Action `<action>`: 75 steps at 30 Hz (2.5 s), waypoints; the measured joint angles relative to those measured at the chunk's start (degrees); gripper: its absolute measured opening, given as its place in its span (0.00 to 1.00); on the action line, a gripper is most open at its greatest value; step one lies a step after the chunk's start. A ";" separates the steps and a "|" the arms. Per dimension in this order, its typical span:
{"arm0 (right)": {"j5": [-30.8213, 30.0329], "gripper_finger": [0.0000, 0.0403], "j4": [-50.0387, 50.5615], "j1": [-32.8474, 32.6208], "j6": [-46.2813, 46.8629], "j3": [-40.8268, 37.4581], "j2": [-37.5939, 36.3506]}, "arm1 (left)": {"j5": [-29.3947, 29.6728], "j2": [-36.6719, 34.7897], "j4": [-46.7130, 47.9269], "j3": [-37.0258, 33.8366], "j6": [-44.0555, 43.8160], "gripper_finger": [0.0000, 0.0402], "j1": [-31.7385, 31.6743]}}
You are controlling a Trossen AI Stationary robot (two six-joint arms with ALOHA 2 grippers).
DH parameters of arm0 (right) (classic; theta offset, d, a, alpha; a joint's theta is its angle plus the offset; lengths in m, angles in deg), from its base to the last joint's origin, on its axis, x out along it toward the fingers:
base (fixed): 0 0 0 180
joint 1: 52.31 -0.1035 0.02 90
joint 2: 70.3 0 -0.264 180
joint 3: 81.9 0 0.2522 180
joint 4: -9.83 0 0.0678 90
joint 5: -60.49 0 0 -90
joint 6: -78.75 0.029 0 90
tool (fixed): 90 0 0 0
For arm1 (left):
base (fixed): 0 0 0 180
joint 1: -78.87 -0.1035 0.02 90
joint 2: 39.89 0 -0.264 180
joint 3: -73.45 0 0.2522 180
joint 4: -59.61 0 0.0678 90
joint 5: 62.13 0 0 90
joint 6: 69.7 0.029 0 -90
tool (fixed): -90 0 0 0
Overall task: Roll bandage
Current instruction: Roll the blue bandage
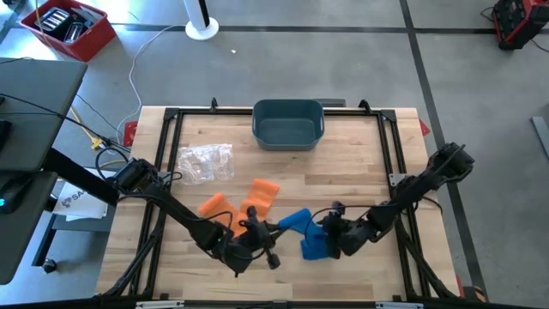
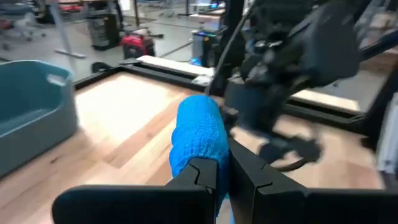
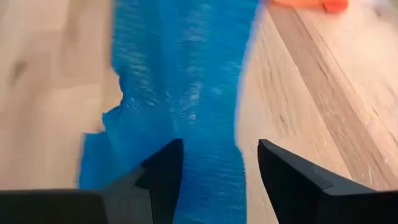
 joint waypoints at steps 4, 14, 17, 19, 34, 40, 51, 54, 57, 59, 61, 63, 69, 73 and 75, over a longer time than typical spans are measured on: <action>-0.42 0.50 -0.45 -2.29 -2.65 0.00 -2.39 | 2.63 0.00 -0.63 0.00 1.88 0.03 -0.04; -0.82 0.50 -11.21 -4.71 -13.89 0.00 -3.12 | 0.20 -0.07 -18.36 0.00 15.70 0.03 1.22; -0.80 0.51 -13.19 -4.01 -17.19 0.00 -3.10 | -2.85 -0.06 -23.27 0.00 19.24 0.03 1.29; -0.79 0.53 -13.46 -3.36 -17.94 0.00 -3.10 | -5.22 -0.07 -25.60 0.00 20.51 0.03 1.23; -13.63 0.58 -22.55 -5.67 -34.32 0.00 -3.31 | -9.66 -0.04 -28.11 0.00 21.59 0.03 1.45; -14.58 0.58 -19.21 -7.38 -28.91 -0.02 -3.34 | -9.54 -0.04 -28.10 0.00 21.16 0.03 1.44; -19.44 0.58 -13.35 -13.40 -25.63 -0.02 -12.36 | -9.38 -0.04 -26.38 0.00 21.60 0.03 1.44; -19.23 0.58 -13.23 -15.40 -24.09 -0.02 -12.89 | -9.40 -0.04 -24.80 0.00 20.69 0.03 1.31; -14.54 0.58 -13.85 -16.80 -21.01 -0.02 -11.16 | -9.41 -0.04 -24.45 0.00 19.64 0.03 1.09; -9.58 0.58 -15.77 -17.15 -18.91 -0.02 -8.44 | -9.34 -0.04 -24.64 0.00 19.63 0.03 1.09; -5.46 0.58 -19.44 -16.71 -18.50 -0.02 -5.17 | -9.23 -0.04 -24.48 0.00 19.63 0.03 0.83; -2.84 0.58 -24.10 -15.64 -18.75 -0.02 -1.21 | -9.07 -0.04 -24.48 0.00 19.63 0.03 0.63; -1.19 0.58 -27.11 -10.55 -23.47 3.58 8.05 | -8.97 -0.04 -20.62 0.00 17.52 0.03 -0.64; 1.46 0.57 -19.79 -5.96 -26.11 8.20 11.71 | -7.90 -0.01 -15.09 0.00 14.70 0.03 -1.69; 2.02 0.57 -15.43 -3.47 -26.23 10.02 13.25 | -7.19 0.00 -12.55 0.00 12.79 0.03 -2.33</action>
